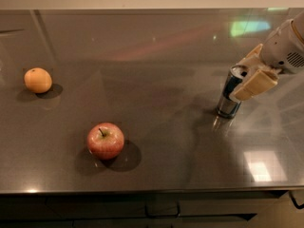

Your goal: Move redbull can near apple

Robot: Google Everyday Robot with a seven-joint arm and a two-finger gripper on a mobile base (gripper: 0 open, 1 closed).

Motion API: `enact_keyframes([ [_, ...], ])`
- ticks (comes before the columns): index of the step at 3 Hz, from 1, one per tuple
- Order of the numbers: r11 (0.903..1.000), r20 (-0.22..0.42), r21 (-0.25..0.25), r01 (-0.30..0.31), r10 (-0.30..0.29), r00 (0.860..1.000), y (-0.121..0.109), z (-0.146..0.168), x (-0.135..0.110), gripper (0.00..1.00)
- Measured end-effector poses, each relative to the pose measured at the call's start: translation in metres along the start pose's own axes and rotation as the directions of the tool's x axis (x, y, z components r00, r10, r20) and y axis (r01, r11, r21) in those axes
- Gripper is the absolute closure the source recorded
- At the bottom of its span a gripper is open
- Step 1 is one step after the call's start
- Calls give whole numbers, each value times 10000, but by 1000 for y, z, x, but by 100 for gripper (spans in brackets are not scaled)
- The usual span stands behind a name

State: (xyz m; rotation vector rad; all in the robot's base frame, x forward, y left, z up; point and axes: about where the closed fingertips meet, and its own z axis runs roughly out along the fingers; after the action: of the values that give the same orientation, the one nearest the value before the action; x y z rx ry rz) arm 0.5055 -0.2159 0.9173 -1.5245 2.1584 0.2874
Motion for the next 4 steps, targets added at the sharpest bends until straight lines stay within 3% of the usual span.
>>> enact_keyframes([
  [2,9983,98,-588,29,-24,9999,16,0,-15,88],
  [3,9927,289,-1149,379,-348,9990,37,0,-38,100],
  [4,9793,503,-1820,888,-810,9954,63,7,-62,100],
])
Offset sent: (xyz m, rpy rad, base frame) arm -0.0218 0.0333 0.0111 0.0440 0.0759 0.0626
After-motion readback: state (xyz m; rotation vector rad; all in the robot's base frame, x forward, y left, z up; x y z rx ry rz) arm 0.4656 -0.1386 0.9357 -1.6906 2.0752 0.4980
